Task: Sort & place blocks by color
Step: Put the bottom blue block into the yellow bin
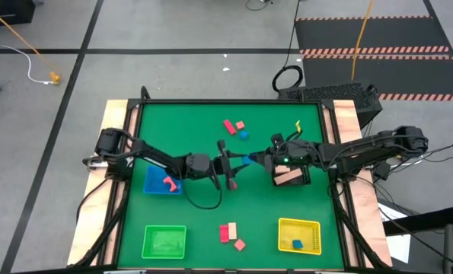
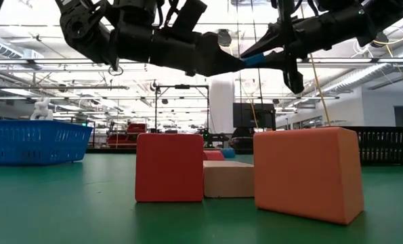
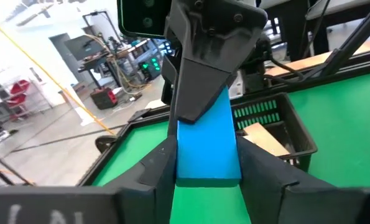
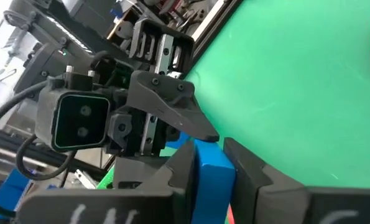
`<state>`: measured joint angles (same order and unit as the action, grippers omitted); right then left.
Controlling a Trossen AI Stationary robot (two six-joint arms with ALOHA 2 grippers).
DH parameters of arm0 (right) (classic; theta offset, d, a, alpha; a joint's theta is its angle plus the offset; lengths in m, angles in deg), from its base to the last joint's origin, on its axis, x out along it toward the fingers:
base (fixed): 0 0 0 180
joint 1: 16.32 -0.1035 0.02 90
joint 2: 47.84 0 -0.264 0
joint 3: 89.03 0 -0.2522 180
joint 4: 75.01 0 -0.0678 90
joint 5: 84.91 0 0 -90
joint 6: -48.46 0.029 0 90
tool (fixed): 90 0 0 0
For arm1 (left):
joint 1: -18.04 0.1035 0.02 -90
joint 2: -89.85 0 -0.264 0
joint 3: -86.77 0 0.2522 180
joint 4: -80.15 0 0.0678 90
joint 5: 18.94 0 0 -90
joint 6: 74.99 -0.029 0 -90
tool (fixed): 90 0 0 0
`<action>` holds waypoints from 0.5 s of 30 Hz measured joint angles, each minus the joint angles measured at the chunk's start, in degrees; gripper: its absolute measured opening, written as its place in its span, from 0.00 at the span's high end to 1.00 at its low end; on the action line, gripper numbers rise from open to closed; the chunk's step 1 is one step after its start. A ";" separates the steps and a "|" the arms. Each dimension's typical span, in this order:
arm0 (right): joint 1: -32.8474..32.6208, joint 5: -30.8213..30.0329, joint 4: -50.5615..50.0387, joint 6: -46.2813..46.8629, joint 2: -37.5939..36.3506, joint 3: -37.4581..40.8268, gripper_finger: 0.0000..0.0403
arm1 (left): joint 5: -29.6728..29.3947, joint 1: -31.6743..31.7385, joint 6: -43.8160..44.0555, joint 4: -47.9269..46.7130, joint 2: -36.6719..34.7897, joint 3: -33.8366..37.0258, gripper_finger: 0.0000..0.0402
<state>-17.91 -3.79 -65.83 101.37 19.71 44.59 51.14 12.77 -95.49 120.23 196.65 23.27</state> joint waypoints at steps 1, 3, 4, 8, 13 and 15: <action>-0.04 0.17 -0.02 -0.20 0.00 0.00 0.89 | -0.86 -0.23 0.19 -0.02 0.00 0.02 0.59; -0.04 0.62 -0.46 -0.24 -0.04 0.00 0.91 | -1.67 -0.52 0.56 -0.14 0.00 0.07 0.52; -0.02 1.25 -0.47 -0.17 -0.01 0.00 0.91 | -2.14 -0.57 0.72 -0.20 0.00 0.09 0.49; 0.11 1.55 -0.92 0.58 -0.04 0.00 0.91 | -3.47 -1.10 1.51 -0.23 0.00 0.09 0.41; 2.53 1.39 -8.17 0.84 -3.21 0.02 0.91 | -11.20 -2.18 -0.27 -1.57 0.00 0.11 0.40; 3.76 1.33 -11.79 1.02 -4.98 0.04 0.91 | -13.90 -2.42 -1.27 -3.14 0.00 0.12 0.40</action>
<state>-14.14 -2.46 -77.62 102.39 14.73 44.63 37.23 10.35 -96.76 117.09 196.65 23.40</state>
